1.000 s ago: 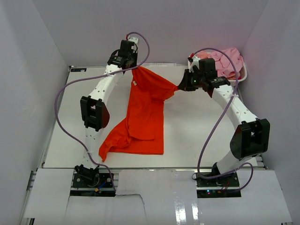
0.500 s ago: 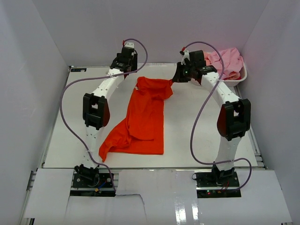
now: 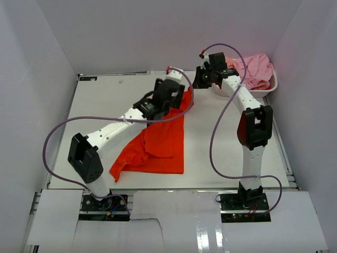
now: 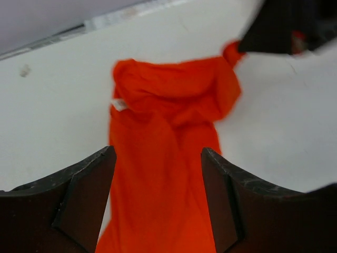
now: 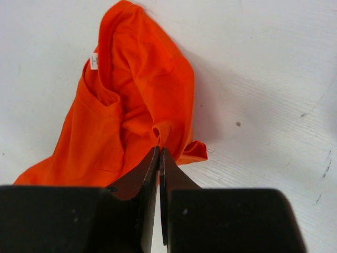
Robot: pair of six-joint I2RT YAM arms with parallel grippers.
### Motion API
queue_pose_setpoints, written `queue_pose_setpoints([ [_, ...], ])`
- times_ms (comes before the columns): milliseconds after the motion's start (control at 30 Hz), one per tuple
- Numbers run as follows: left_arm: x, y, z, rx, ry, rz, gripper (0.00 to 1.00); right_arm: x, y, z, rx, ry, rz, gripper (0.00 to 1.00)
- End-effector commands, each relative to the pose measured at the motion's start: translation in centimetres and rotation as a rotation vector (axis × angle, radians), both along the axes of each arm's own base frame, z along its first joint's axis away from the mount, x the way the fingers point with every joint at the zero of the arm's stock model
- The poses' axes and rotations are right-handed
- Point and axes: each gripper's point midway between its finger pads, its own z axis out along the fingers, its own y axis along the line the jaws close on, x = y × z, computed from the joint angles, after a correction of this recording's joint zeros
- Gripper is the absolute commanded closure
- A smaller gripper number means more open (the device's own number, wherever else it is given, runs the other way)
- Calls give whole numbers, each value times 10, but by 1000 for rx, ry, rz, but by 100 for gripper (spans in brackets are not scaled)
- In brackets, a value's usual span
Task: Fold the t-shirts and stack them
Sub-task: Flatten out the tshirt
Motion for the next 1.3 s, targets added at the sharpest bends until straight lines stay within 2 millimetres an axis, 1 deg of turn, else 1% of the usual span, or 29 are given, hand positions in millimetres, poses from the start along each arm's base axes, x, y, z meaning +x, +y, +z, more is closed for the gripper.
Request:
queue_pose_setpoints([
  [0, -52, 0, -51, 122, 119, 21, 24, 2, -4, 4, -19, -7, 3, 92],
  [33, -69, -12, -56, 124, 126, 19, 24, 1, -5, 2, -25, -3, 4, 92],
  [67, -84, -12, -66, 157, 158, 39, 25, 1, -5, 2, -28, -2, 2, 92],
  [100, -86, -4, -73, 207, 177, 56, 25, 0, -5, 0, -29, 1, 2, 92],
  [133, -94, -10, -75, 190, 189, 71, 25, 0, -6, 0, -32, 3, 1, 92],
  [167, -100, -8, -81, 211, 211, 86, 25, -1, -7, -1, -35, 5, -2, 92],
  [200, -109, -1, -94, 273, 260, 99, 25, -1, -8, -2, -36, 9, -5, 92],
  [267, -123, -5, -103, 283, 286, 116, 25, -2, -9, -3, -42, 13, -10, 92],
  [300, -131, -2, -115, 330, 320, 119, 25, -1, -10, -5, -46, 20, -16, 92],
  [333, -142, -8, -121, 346, 331, 103, 25, -2, -11, -8, -51, 26, -19, 92],
  [467, -177, -18, -144, 399, 329, 95, 26, 1, -10, -13, -51, 39, -16, 92],
  [500, -189, -21, -148, 402, 334, 88, 26, 2, -11, -15, -55, 45, -15, 92],
  [533, -195, -21, -152, 409, 337, 87, 26, 2, -11, -18, -54, 51, -15, 92],
  [567, -202, -17, -157, 432, 351, 87, 26, 4, -12, -17, -51, 52, -16, 92],
  [600, -211, -19, -161, 417, 356, 95, 27, 4, -13, -21, -54, 61, -15, 92],
  [667, -224, -18, -169, 430, 384, 86, 27, 7, -15, -21, -54, 59, -19, 92],
  [700, -235, -23, -171, 422, 383, 77, 26, 7, -15, -22, -54, 62, -19, 92],
  [733, -240, -25, -174, 425, 383, 76, 27, 8, -15, -23, -55, 61, -18, 92],
  [767, -247, -22, -177, 445, 393, 79, 27, 8, -15, -24, -56, 65, -18, 92],
  [800, -255, -28, -177, 429, 395, 79, 27, 8, -16, -25, -56, 67, -20, 92],
  [833, -261, -26, -184, 464, 407, 86, 27, 8, -16, -26, -56, 69, -19, 92],
  [900, -274, -36, -190, 462, 406, 73, 26, 9, -16, -27, -55, 70, -21, 92],
  [967, -282, -38, -200, 493, 397, 73, 27, 8, -15, -27, -52, 71, -18, 92],
  [1100, -290, -51, -203, 464, 375, 64, 27, 8, -17, -27, -57, 70, -21, 92],
  [1267, -293, -66, -205, 438, 363, 43, 27, 8, -17, -27, -58, 71, -20, 92],
])
